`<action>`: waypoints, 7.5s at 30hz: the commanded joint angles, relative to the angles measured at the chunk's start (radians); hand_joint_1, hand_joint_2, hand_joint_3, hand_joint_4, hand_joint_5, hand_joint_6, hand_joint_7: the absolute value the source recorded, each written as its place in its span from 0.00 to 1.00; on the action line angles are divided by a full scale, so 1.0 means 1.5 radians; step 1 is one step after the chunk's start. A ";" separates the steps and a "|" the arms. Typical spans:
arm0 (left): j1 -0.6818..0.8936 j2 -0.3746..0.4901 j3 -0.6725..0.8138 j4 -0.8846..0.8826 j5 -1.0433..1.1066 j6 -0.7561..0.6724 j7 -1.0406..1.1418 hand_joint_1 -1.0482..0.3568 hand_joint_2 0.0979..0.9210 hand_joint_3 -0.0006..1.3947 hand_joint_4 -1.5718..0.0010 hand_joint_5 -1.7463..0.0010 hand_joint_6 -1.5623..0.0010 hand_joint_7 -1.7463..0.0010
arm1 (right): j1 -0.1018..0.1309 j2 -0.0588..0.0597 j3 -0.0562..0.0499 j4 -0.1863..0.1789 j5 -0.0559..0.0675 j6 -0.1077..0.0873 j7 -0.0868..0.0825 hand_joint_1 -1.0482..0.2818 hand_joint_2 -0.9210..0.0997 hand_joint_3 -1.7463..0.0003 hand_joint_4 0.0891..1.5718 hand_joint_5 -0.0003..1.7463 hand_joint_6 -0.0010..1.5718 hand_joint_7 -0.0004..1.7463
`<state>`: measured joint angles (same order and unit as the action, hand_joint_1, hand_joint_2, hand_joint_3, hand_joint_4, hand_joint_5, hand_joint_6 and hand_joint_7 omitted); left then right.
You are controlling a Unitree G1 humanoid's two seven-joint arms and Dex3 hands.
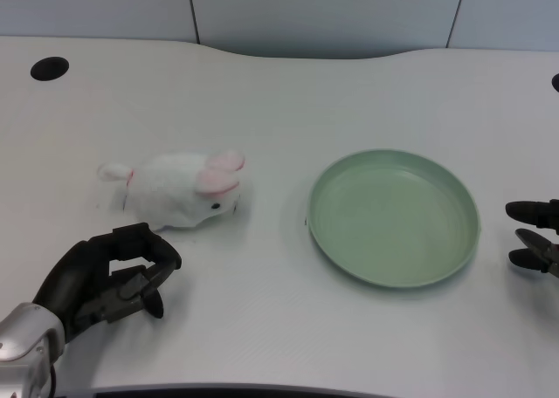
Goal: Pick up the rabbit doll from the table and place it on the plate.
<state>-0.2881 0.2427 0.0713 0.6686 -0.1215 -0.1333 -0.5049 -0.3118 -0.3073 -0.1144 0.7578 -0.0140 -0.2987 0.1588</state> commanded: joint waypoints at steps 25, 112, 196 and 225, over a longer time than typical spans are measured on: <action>0.026 0.006 0.016 -0.074 0.013 -0.065 0.039 0.39 1.00 0.27 0.59 0.00 0.61 0.19 | -0.007 0.011 0.013 0.012 -0.021 -0.002 -0.024 0.44 0.00 0.90 0.70 0.01 0.58 0.01; -0.461 -0.018 -0.504 0.457 0.629 -0.032 0.376 0.25 0.85 0.00 0.85 0.97 0.88 0.99 | 0.078 -0.002 -0.007 -0.115 -0.001 0.029 -0.014 0.44 0.00 0.90 0.70 0.01 0.58 0.01; -0.571 -0.297 -0.481 0.448 0.582 -0.101 0.490 0.51 0.95 0.04 0.49 0.00 0.60 0.18 | 0.060 -0.017 0.045 -0.146 -0.051 0.094 0.015 0.40 0.00 0.88 0.68 0.01 0.59 0.00; -0.592 -0.286 -0.511 0.448 0.605 -0.022 0.358 0.07 0.95 0.00 1.00 1.00 1.00 1.00 | 0.073 -0.014 0.037 -0.150 -0.028 0.085 0.021 0.42 0.00 0.87 0.67 0.00 0.58 0.00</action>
<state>-1.1612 -0.1910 -0.6910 1.3396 0.7811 -0.1737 0.0585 -0.2193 -0.3219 -0.0454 0.5256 -0.0671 -0.1636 0.1896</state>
